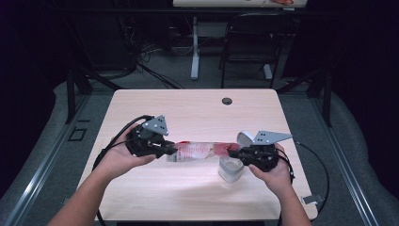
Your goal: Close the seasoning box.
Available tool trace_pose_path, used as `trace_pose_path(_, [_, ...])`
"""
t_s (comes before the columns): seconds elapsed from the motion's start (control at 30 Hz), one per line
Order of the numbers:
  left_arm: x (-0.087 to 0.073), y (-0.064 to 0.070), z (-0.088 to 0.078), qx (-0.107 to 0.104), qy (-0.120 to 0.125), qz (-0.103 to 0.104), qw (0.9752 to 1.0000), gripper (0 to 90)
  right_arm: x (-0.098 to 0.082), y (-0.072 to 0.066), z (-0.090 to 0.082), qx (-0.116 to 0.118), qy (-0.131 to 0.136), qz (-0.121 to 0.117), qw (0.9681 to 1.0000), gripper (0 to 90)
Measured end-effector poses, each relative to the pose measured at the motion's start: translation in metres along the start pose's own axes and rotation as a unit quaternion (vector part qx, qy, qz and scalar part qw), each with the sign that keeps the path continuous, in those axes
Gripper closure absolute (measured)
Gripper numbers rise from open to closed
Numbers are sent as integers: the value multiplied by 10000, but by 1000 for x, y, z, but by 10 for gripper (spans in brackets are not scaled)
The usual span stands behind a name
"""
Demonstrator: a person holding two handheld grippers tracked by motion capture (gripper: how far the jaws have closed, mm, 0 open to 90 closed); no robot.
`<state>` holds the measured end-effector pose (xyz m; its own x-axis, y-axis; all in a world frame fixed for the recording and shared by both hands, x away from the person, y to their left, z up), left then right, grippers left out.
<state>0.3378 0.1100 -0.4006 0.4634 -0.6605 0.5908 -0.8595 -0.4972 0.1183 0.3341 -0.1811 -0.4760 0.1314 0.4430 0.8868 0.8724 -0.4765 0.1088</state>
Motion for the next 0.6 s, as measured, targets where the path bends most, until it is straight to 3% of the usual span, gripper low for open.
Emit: trace_pose_path(0.6, [17,4,-4,2,-15,92,10000,800,-3,2,-2,23,-50,61,10000,877])
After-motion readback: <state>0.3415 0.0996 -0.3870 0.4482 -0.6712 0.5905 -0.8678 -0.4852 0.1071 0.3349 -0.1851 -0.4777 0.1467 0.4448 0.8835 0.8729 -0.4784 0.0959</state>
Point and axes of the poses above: each handheld gripper's, and its own axes: z roughly forward along the jaws, x roughly out of its top, y roughly to its right, the point moved 4 cm from there along z, roughly forward along the jaws, and after that the axes turned 15 degrees about -z, right-handed, at the moved point
